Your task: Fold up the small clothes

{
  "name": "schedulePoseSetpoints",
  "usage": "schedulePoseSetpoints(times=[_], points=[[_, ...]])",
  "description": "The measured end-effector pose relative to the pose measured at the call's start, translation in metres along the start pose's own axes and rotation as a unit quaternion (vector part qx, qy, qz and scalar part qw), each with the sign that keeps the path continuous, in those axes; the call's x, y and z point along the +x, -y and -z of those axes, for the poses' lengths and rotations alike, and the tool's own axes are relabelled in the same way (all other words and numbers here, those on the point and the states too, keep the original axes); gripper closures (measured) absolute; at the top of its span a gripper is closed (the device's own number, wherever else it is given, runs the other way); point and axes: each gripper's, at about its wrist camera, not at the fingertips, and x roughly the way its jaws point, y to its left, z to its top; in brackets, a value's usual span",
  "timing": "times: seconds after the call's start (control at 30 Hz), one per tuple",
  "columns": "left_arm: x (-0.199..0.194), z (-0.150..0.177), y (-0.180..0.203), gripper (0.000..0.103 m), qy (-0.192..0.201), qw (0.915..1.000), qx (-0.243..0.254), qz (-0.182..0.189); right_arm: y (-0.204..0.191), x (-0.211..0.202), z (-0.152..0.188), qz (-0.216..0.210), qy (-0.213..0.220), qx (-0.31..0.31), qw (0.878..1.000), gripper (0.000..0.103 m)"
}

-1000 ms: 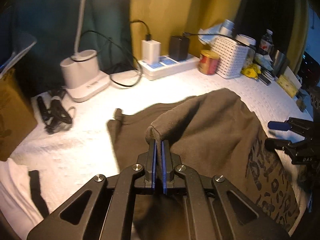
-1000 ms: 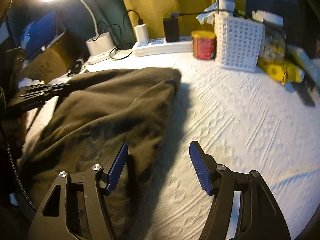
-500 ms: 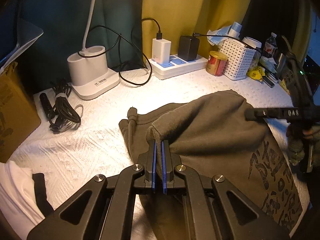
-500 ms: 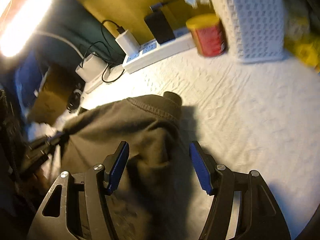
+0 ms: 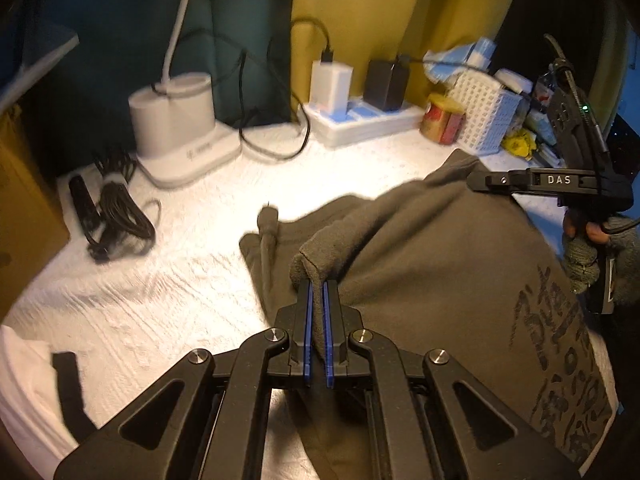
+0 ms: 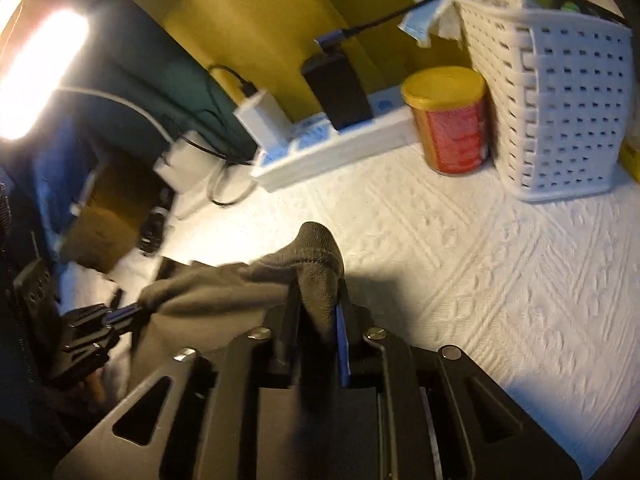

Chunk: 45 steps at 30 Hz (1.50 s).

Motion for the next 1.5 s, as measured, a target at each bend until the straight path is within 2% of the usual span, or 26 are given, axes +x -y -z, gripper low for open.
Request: schedulePoseSetpoints(times=[0.03, 0.13, 0.27, 0.33, 0.37, 0.4, 0.47, 0.57, 0.77, 0.9, 1.07, 1.17, 1.2, 1.27, 1.33, 1.4, 1.5], points=[[0.002, 0.001, 0.001, 0.100, -0.003, 1.0000, 0.000, -0.002, 0.001, 0.002, 0.002, 0.007, -0.001, -0.002, 1.000, 0.084], [0.000, 0.000, 0.003, 0.098, -0.009, 0.9999, -0.004, -0.005, 0.001, 0.002, 0.007, 0.041, 0.006, -0.016, 0.999, 0.068], [-0.005, -0.001, 0.002, 0.096, -0.014, 0.9997, -0.020, -0.008, -0.001, -0.005, 0.010, 0.071, 0.022, -0.035, 0.997, 0.064], [-0.008, 0.001, 0.004, 0.089, -0.014, 0.9995, -0.025, -0.016, -0.004, -0.009, 0.014, 0.084, 0.026, -0.045, 0.995, 0.063], [-0.011, 0.001, 0.005, 0.079, -0.012, 0.9994, -0.027, -0.016, -0.006, -0.012, 0.016, 0.089, 0.029, -0.050, 0.994, 0.062], [-0.014, 0.003, 0.005, 0.060, -0.009, 0.9994, -0.031, -0.013, -0.008, -0.015, 0.019, 0.093, 0.031, -0.055, 0.994, 0.062], [-0.022, 0.007, 0.008, 0.033, 0.001, 0.9991, -0.041, -0.009, -0.011, -0.021, 0.026, 0.099, 0.030, -0.061, 0.993, 0.057], [-0.031, 0.013, 0.016, 0.031, 0.003, 0.9990, -0.045, 0.000, -0.013, -0.030, 0.037, 0.099, 0.026, -0.065, 0.993, 0.050], [-0.034, 0.032, 0.036, 0.031, -0.022, 0.9992, -0.031, 0.008, -0.023, -0.041, 0.062, 0.100, 0.015, -0.083, 0.991, 0.049], [-0.029, 0.047, 0.039, 0.031, -0.043, 0.9985, -0.033, -0.007, -0.022, -0.043, 0.075, 0.108, 0.012, -0.090, 0.990, 0.049], [-0.033, 0.054, 0.033, 0.030, -0.046, 0.9979, -0.039, -0.023, -0.017, -0.045, 0.084, 0.118, 0.007, -0.087, 0.989, 0.049], [-0.035, 0.050, 0.029, 0.029, -0.041, 0.9980, -0.041, -0.025, -0.017, -0.047, 0.087, 0.120, 0.009, -0.085, 0.989, 0.049], [-0.035, 0.048, 0.028, 0.028, -0.037, 0.9981, -0.040, -0.029, -0.017, -0.047, 0.087, 0.121, 0.010, -0.085, 0.989, 0.046], [-0.035, 0.040, 0.022, 0.028, -0.026, 0.9980, -0.047, -0.036, -0.017, -0.048, 0.085, 0.125, 0.013, -0.085, 0.988, 0.030], [-0.032, 0.033, 0.015, 0.027, -0.014, 0.9976, -0.058, -0.035, -0.016, -0.050, 0.083, 0.124, 0.016, -0.083, 0.989, 0.029], [-0.025, 0.026, 0.009, 0.020, -0.009, 0.9971, -0.066, -0.038, -0.014, -0.049, 0.080, 0.121, 0.018, -0.081, 0.989, 0.029], [-0.011, 0.018, 0.005, 0.019, -0.013, 0.9971, -0.066, -0.036, -0.012, -0.047, 0.075, 0.117, 0.019, -0.079, 0.990, 0.029]])
